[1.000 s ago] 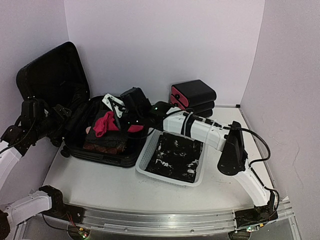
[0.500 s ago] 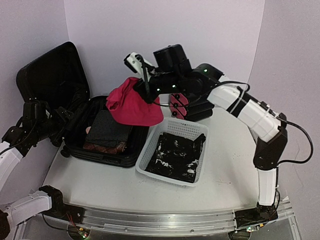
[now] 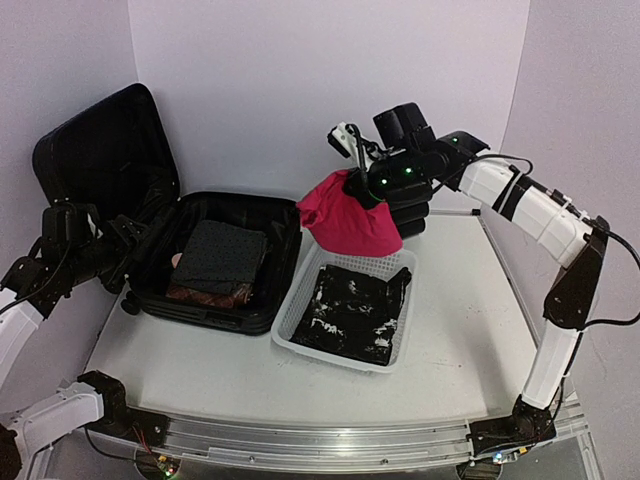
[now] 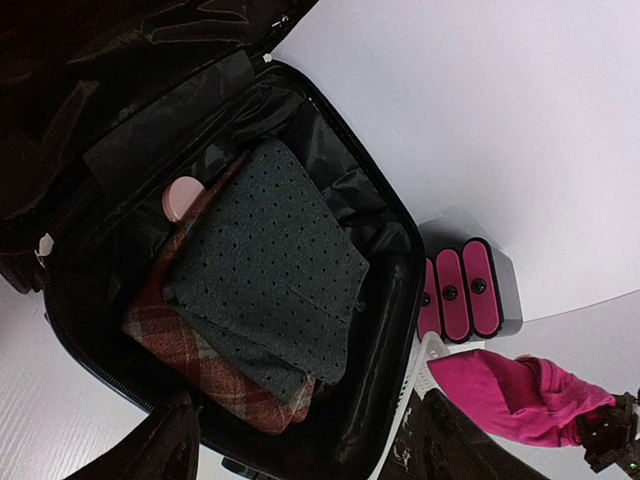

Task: Open, take out, and arrange the luggage

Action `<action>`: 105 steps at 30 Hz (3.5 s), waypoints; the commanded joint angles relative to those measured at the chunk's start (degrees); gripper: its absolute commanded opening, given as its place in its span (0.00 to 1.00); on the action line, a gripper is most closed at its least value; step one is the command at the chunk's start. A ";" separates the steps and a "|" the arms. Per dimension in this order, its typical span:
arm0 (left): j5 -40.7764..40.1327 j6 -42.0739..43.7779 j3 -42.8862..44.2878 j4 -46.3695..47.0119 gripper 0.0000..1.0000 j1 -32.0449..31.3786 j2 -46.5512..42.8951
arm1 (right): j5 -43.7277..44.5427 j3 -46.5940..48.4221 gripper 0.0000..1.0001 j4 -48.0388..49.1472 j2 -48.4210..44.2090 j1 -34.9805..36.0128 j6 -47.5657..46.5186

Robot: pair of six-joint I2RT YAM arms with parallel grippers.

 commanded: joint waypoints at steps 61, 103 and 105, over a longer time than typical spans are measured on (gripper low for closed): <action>5.92 -1.30 -0.59 -0.18 0.74 -0.10 2.20 | -22.06 -48.94 0.00 27.52 -16.63 -10.15 17.11; -39.50 32.48 22.53 33.13 0.72 -59.23 64.75 | -13.67 -54.74 0.00 36.79 -20.17 -5.17 33.52; -40.39 31.07 23.12 33.12 0.71 -59.12 65.56 | -13.73 -54.91 0.00 36.79 -20.34 -5.18 33.43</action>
